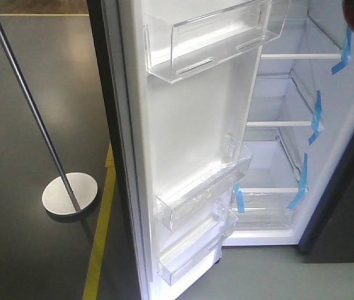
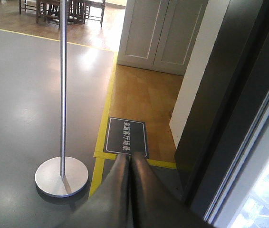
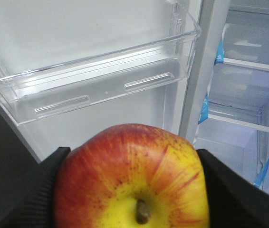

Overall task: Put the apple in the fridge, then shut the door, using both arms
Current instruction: 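Drive up close to the fridge door shelves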

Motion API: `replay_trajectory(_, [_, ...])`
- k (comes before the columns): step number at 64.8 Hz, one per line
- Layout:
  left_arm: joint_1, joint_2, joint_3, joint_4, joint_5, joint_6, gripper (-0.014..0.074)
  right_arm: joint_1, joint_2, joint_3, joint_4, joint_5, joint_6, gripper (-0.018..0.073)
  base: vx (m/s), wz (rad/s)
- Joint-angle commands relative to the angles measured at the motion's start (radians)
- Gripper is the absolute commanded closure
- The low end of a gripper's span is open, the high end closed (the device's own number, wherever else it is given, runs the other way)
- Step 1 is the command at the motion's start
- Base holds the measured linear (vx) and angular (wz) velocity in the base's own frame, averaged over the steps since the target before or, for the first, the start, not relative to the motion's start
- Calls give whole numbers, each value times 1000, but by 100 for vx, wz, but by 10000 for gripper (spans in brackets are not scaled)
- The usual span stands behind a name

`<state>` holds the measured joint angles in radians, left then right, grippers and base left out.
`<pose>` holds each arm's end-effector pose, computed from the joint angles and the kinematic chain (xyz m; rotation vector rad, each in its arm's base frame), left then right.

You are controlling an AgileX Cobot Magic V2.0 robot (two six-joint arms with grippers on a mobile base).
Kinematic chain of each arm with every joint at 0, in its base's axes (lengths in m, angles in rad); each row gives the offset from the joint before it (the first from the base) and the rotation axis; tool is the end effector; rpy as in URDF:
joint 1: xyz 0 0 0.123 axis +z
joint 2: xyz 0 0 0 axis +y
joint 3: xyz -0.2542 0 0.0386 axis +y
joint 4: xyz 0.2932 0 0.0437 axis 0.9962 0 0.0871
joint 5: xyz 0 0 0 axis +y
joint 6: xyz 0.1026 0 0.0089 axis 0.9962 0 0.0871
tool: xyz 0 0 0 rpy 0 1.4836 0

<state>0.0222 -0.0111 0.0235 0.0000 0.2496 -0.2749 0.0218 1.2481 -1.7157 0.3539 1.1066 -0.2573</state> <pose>0.1405 0.0031 0.1809 -0.2589 1.7299 -0.1849 0.2819 0.0381 0.4983 -0.3085 2.0577 0.2862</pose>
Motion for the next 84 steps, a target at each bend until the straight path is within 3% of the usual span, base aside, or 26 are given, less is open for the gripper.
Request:
replay_trajectory(1, [-1,-16,-17,0,-73,-9,603,0,-17,-30,19,-73,-8,459,8,-3])
replay_trajectory(84, [-1,-16,-17,0,-73,-9,603,0,-17,-30,19,-73,-8,459,6,-1])
